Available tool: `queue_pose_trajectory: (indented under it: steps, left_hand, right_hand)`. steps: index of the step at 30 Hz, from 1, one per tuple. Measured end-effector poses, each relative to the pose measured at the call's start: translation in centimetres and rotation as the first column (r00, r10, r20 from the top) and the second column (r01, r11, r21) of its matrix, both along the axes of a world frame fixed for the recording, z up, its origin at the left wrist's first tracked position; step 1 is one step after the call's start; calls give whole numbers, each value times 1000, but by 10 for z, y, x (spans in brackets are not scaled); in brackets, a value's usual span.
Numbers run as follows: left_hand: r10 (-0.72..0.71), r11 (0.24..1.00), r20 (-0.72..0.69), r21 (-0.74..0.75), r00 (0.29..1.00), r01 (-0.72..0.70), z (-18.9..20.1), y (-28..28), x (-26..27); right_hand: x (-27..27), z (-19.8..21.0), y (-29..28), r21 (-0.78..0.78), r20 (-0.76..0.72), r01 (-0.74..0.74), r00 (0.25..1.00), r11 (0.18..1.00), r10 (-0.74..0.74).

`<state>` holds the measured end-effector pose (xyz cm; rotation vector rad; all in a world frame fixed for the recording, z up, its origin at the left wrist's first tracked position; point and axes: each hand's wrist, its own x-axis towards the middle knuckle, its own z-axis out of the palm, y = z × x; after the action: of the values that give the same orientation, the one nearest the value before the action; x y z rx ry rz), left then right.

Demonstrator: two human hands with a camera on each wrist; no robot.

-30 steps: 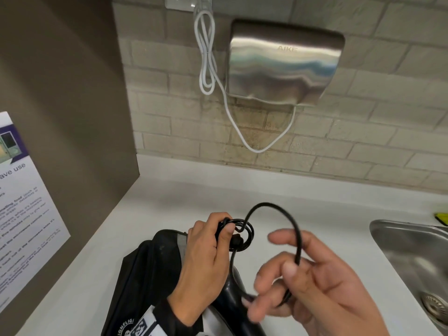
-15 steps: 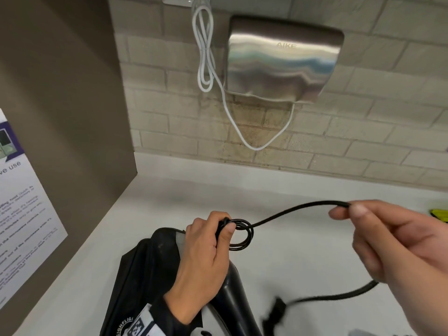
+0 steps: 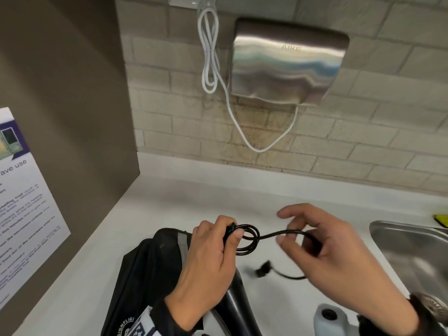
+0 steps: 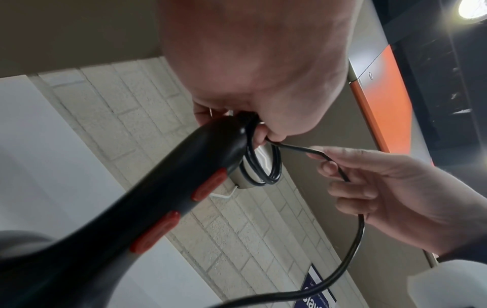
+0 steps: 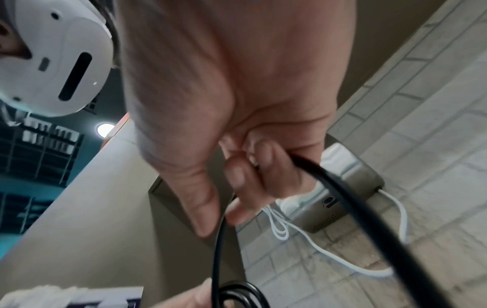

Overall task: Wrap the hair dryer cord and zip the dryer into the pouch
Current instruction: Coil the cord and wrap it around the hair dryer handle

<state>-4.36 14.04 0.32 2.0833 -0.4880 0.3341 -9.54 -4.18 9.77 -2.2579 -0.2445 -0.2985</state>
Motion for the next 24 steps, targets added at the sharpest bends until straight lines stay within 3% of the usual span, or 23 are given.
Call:
queue_pose_trajectory:
  steps: [4,7,12,16,21,24]
  left_hand:
    - [-25,999,11,38,1000,25,2,-1,0]
    - [-55,998,21,37,998,54,0,2,1]
    - [-131,991,63,10,989,130,0,2,-2]
    - [-85,996,84,4,993,84,-2,1,0]
    - [-80,996,104,-33,991,84,-2,1,2]
    - [-92,994,112,-50,990,98,-3,2,2]
  right_hand:
    - [12,-8,3,-435,66,-63,993,898,102]
    - [21,-4,4,-446,132,-67,981,892,140]
    - [40,-11,9,-136,148,-145,975,980,164]
    - [48,-25,16,111,114,-157,983,981,144]
    - [56,-49,24,458,10,-77,997,885,81]
    - [55,-60,30,578,-85,2,995,816,58]
